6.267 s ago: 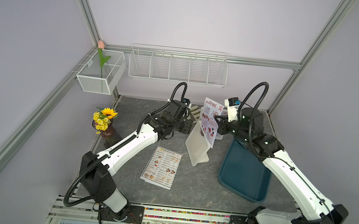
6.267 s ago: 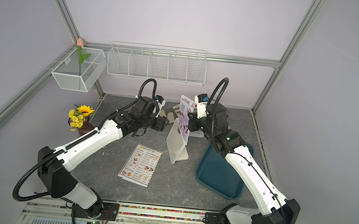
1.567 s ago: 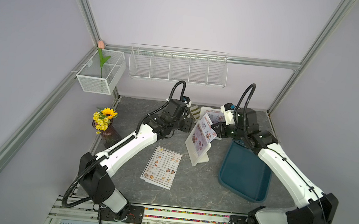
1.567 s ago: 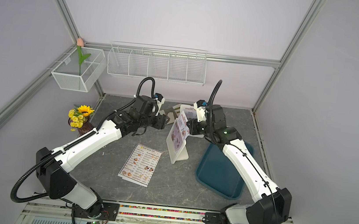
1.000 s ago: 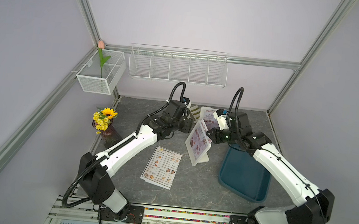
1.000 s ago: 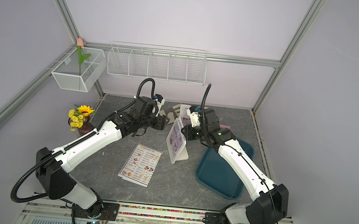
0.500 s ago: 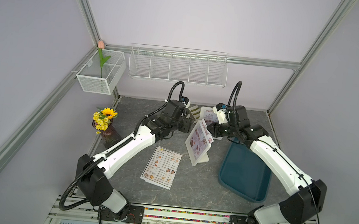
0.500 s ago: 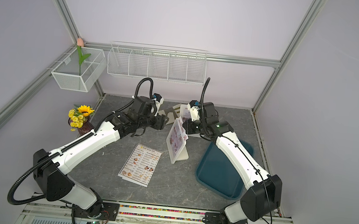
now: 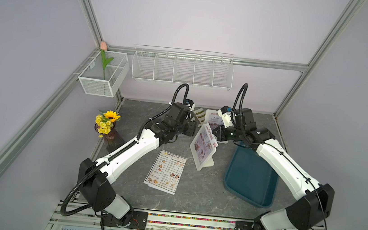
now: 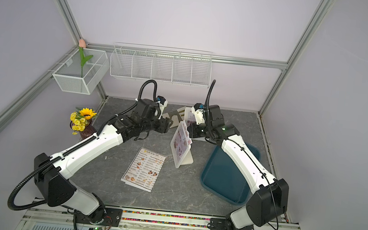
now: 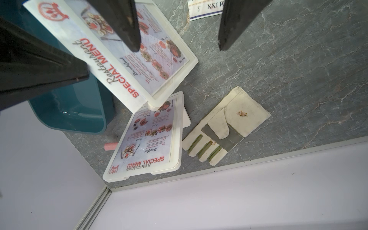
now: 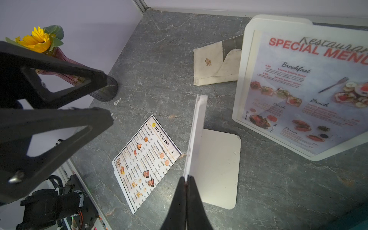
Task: Replace the menus in the menu holders
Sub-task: Insert the menu into the menu holder.
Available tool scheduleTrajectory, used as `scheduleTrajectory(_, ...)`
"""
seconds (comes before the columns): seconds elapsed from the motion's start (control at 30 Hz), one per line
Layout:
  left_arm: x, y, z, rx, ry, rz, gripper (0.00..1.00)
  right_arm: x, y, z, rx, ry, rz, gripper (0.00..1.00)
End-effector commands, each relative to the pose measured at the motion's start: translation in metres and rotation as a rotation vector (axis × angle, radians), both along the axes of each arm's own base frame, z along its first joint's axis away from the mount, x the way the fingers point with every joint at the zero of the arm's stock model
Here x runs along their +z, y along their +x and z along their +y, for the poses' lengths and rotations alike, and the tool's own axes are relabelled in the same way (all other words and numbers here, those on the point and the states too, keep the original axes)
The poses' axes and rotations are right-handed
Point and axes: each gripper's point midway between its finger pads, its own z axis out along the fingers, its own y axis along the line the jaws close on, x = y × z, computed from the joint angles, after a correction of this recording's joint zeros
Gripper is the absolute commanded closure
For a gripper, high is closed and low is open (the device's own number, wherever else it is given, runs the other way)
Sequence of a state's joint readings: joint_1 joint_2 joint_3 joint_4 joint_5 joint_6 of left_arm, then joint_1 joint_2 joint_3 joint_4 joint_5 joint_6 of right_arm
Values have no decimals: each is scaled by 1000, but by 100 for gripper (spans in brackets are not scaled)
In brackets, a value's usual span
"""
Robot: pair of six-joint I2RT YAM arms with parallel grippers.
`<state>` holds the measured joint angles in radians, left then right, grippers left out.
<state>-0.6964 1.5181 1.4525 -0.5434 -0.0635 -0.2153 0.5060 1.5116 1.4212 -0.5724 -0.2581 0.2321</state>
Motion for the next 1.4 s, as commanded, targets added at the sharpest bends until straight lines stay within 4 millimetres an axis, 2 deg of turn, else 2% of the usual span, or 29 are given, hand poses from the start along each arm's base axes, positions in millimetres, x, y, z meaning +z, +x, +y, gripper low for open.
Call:
scheduleTrajectory(0.0, 5, 0, 5, 22, -10, -13, 35, -7, -6, 5, 26, 5, 21, 93)
scheduleTrajectory(0.23, 3, 0, 4, 21, -12, -9, 35, -19, -7, 9, 36, -10, 46, 93)
scheduleTrajectory(0.83, 0, 1, 5, 32, -7, -6, 35, -25, -7, 21, 66, -1, 61, 93)
scheduleTrajectory(1.2, 0, 1, 7, 37, -5, -7, 35, -29, -1, 26, 77, -1, 72, 89)
scheduleTrajectory(1.37, 0, 0, 9, 44, -2, -9, 35, -25, -1, 23, 66, -9, 61, 82)
